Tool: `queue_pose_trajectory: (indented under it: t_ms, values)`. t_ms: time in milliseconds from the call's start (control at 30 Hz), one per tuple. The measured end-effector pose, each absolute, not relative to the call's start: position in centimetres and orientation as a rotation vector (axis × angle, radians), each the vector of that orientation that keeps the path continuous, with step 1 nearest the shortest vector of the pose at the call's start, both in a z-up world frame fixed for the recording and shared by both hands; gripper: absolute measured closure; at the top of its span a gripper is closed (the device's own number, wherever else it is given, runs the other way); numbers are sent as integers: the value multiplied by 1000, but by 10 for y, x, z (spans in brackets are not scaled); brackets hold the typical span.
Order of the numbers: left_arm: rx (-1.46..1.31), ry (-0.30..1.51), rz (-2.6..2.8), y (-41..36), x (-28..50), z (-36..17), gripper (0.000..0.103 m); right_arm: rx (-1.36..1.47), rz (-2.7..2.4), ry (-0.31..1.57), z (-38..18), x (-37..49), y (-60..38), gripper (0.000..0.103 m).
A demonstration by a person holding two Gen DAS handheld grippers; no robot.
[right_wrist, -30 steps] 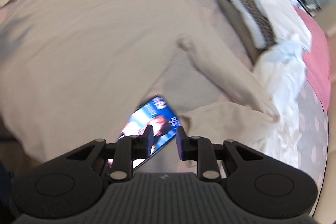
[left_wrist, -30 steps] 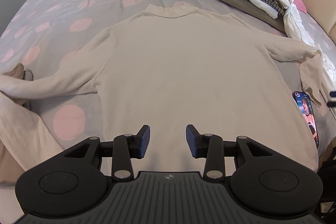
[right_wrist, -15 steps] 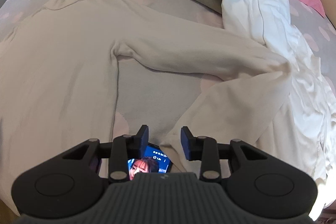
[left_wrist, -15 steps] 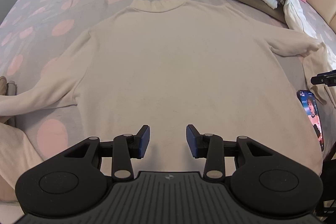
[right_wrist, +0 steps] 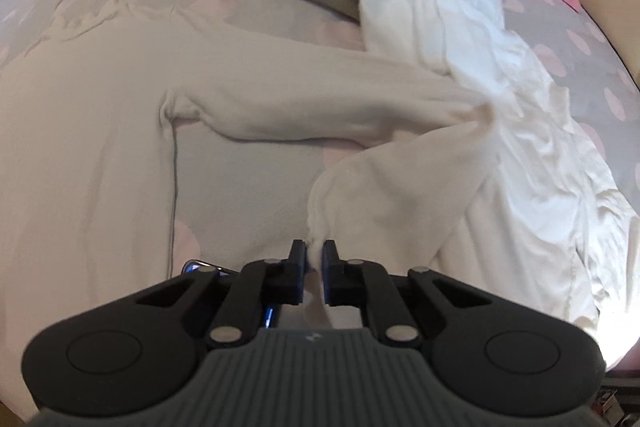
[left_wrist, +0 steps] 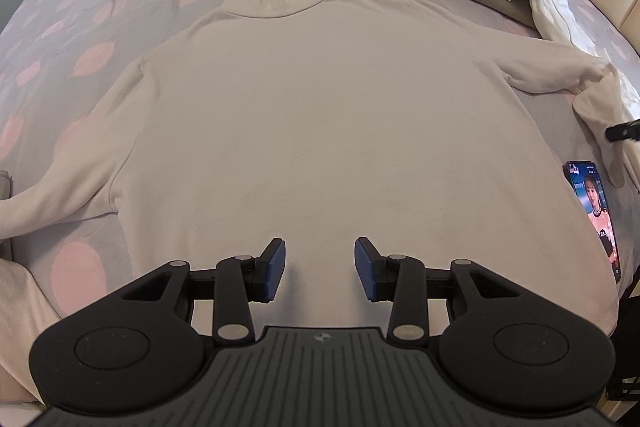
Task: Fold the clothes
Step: 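Grasp the other sweater sleeve with the right gripper and fold it across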
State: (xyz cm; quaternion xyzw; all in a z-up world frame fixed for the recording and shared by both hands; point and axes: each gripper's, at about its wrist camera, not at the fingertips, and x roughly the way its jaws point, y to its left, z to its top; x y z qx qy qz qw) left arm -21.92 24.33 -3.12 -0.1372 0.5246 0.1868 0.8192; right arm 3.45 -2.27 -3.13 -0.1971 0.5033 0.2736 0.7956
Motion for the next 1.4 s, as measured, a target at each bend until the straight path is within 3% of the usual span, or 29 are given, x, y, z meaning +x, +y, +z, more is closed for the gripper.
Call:
queue_pose_trajectory:
  t_ms: [300, 600, 767, 1233, 1400]
  values:
    - [-305, 1119, 406, 244, -216, -30, 67, -339, 405, 929, 61, 64, -88, 93]
    - [-307, 1133, 420, 247, -218, -35, 67, -355, 200, 853, 95, 110, -148, 94]
    - [-309, 1143, 428, 248, -219, -38, 67, -350, 192, 896, 83, 119, -173, 94]
    - [-304, 1182, 450, 250, -218, -49, 67, -528, 459, 1165, -31, 72, -186, 92]
    - [-303, 1184, 452, 250, -216, -49, 67, -536, 516, 1179, -36, 65, -183, 78]
